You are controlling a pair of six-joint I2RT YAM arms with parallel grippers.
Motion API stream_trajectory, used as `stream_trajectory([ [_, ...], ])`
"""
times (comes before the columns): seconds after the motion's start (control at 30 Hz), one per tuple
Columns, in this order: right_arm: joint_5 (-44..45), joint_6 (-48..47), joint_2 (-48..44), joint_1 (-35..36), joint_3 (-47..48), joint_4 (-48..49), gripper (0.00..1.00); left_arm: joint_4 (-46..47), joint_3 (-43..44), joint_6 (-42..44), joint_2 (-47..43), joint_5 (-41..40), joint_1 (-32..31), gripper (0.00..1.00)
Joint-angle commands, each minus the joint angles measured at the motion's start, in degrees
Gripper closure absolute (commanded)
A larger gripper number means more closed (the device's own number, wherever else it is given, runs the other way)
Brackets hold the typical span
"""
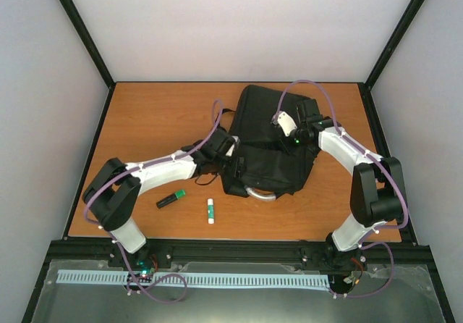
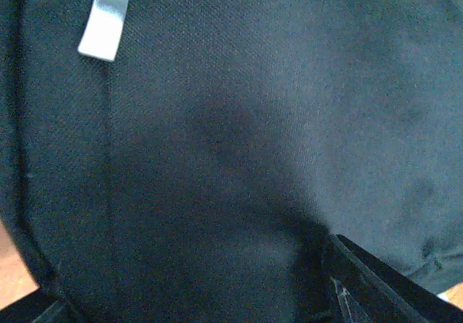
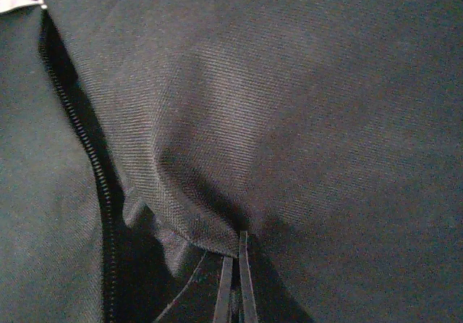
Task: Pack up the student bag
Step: Pick up the stationery from the center of the board.
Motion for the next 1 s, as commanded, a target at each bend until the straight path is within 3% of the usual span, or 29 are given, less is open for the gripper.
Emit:
stream_trajectory([
  [0.0,-2.5,0.3,0.2,0.5,1.4,1.1,0.97,-7.6,-2.6,-4.3,-7.3,-9.0,-1.2,0.27],
  [0.27,-2.9,0.3,-0.4,0.5,1.5,1.1,0.97,-20.8,-11.4,-15.0,-21.7,-13.0,-1.7,0.28],
  [0.57,-4.1,0.4,0.0,0.6,1.5,0.9,0.97,-28.0,-18.3,-21.1,-29.1,-12.3,-8.5,0.34],
  [0.67,-4.3,0.5,-0.1,0.5,1.6,0.9,0.97,-28.7,-18.3,-22.1,-28.6,-12.9,-11.4,0.37],
  [0.97,-4.3,0.7,-0.5,0.6,1.6,0.7,0.97,-32.9,-12.1,-24.2,-16.5,-19.5,-20.2,0.37],
])
